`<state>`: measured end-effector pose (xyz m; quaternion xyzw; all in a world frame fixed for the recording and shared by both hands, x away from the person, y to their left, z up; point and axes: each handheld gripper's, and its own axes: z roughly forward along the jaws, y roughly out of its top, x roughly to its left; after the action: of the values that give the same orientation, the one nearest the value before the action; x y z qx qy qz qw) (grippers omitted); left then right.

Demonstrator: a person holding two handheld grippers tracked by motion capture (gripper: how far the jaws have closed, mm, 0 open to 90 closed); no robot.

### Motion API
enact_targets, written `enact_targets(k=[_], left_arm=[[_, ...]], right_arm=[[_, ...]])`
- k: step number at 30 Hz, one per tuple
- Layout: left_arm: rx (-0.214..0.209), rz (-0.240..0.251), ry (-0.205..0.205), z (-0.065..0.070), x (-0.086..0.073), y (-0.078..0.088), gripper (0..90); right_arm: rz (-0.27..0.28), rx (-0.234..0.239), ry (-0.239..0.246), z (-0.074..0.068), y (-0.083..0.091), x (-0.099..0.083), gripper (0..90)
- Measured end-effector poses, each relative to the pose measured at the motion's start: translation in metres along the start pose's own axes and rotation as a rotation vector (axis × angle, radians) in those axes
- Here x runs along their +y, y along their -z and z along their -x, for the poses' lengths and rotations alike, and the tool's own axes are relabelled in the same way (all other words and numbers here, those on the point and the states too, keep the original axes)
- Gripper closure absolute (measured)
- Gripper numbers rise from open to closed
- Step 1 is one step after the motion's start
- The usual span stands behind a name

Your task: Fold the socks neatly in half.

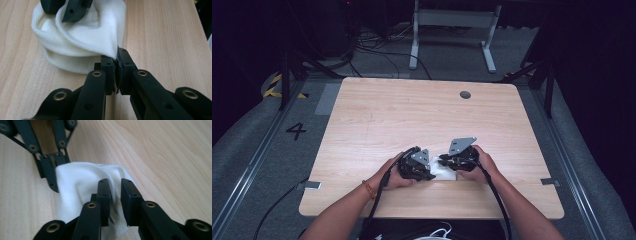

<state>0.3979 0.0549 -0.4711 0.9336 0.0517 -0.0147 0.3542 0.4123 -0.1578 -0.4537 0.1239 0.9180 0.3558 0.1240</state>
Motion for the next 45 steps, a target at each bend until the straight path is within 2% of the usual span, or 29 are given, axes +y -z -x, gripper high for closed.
enact_targets(k=[2, 6, 9, 10, 12, 15, 18, 22, 23, 27, 31, 34, 38, 41, 43, 45], left_arm=[[0.009, -0.002, -0.002, 0.002, 0.0, 0.0, 84.7], [0.03, -0.015, -0.011, 0.003, 0.0, 0.002, 82.3], [0.045, -0.045, -0.054, 0.008, -0.001, 0.006, 79.0], [0.049, -0.041, -0.063, 0.009, -0.002, 0.008, 77.6], [0.076, -0.026, -0.112, 0.016, -0.001, 0.016, 79.0], [0.081, 0.032, -0.137, 0.023, 0.001, 0.031, 79.6], [0.091, 0.092, -0.116, 0.022, 0.003, 0.039, 77.8], [0.133, 0.105, -0.097, 0.016, 0.01, 0.028, 76.4], [0.145, 0.094, -0.096, 0.013, 0.011, 0.023, 76.9], [0.187, -0.016, -0.09, 0.005, 0.01, 0.004, 82.0], [0.163, 0.001, -0.051, 0.001, 0.004, 0.0, 83.7], [0.155, 0.019, -0.037, -0.001, 0.002, 0.0, 83.7], [0.155, 0.018, -0.037, -0.001, 0.002, 0.0, 83.9], [0.145, 0.02, -0.037, -0.002, 0.001, 0.0, 83.9], [0.141, 0.019, -0.038, -0.003, 0.001, 0.0, 83.9], [0.142, 0.02, -0.04, -0.003, 0.001, 0.0, 84.0]], right_arm=[[0.002, 0.007, -0.031, 0.003, -0.003, -0.002, 82.3], [-0.006, 0.011, -0.057, 0.005, -0.006, -0.006, 83.9], [-0.005, 0.012, -0.068, 0.006, -0.008, -0.008, 84.6], [-0.007, 0.011, -0.066, 0.006, -0.009, -0.007, 84.7], [-0.007, 0.01, -0.067, 0.006, -0.009, -0.007, 85.0], [-0.008, 0.003, -0.068, 0.005, -0.009, -0.007, 85.4], [-0.016, -0.002, -0.056, 0.004, -0.009, -0.006, 85.7], [-0.015, -0.007, -0.051, 0.003, -0.011, -0.005, 86.3], [-0.017, -0.008, -0.05, 0.002, -0.011, -0.005, 86.3], [-0.016, -0.011, -0.048, 0.002, -0.01, -0.005, 86.3], [-0.018, -0.013, -0.046, 0.002, -0.01, -0.005, 86.0], [-0.014, -0.028, -0.039, 0.001, -0.007, -0.004, 81.8], [0.018, -0.05, -0.023, -0.001, 0.008, -0.004, 77.1], [0.065, -0.035, -0.019, -0.005, 0.019, -0.005, 75.7], [0.065, -0.034, -0.001, -0.006, 0.018, -0.005, 75.5], [0.043, -0.036, -0.009, -0.006, 0.011, -0.006, 77.1]])
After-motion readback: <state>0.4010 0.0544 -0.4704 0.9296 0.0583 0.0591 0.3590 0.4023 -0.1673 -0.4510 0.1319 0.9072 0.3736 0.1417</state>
